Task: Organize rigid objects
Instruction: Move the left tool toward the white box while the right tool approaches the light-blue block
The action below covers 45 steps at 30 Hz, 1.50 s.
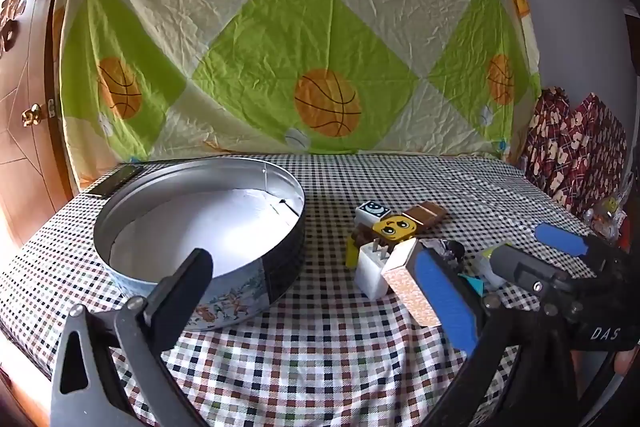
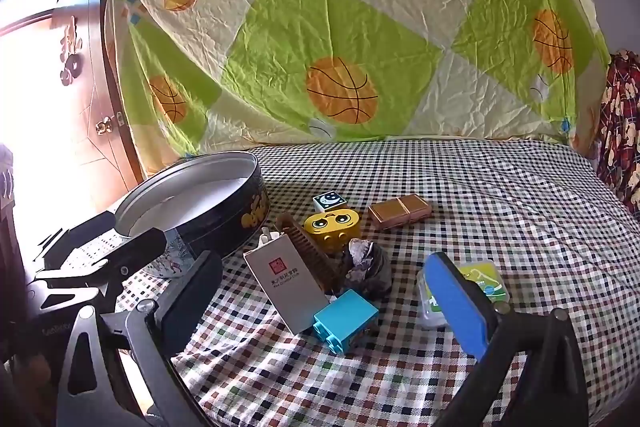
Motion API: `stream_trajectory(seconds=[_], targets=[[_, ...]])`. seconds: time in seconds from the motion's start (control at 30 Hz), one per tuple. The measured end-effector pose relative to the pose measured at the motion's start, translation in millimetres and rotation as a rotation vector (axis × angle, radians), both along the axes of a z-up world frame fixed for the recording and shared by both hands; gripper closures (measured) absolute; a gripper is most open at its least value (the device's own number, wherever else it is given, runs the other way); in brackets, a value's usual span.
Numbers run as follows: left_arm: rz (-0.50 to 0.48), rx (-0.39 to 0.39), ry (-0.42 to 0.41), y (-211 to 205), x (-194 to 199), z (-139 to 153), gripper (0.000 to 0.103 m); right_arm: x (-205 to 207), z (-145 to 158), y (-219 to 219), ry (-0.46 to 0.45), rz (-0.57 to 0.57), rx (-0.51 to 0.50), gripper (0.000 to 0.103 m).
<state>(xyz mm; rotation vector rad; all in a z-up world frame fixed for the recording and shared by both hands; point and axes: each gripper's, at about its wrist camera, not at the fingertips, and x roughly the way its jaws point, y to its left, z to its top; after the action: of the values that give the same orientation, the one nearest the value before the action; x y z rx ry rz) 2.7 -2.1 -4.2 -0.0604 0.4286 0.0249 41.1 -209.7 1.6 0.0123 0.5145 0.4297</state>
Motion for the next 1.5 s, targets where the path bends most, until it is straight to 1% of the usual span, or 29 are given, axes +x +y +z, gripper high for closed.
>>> stream_trajectory(seconds=[0.67, 0.93, 1.13, 1.4, 1.5], targets=[[0.003, 0.009, 0.010, -0.2, 2.2, -4.8, 0.000, 1.5, -6.1, -4.6, 0.014, -0.009, 0.003, 0.001], [0.001, 0.011, 0.028, -5.3, 7.9, -13.5, 0.000, 3.5, -11.4, -10.3, 0.020, -0.021, -0.001, 0.001], [-0.040, 0.006, 0.065, -19.2, 18.2, -26.3, 0.000, 11.1, -25.2, -26.4, 0.043, -0.069, -0.007, 0.001], [-0.105, 0.040, 0.118, -51.5, 42.8, -39.5, 0.002, 22.0, -38.5, -46.0, 0.073, -0.114, 0.016, 0.001], [-0.131, 0.031, 0.145, -58.7, 52.2, -44.4, 0.008, 24.2, -40.6, -53.0, 0.071, -0.129, 0.020, 0.001]])
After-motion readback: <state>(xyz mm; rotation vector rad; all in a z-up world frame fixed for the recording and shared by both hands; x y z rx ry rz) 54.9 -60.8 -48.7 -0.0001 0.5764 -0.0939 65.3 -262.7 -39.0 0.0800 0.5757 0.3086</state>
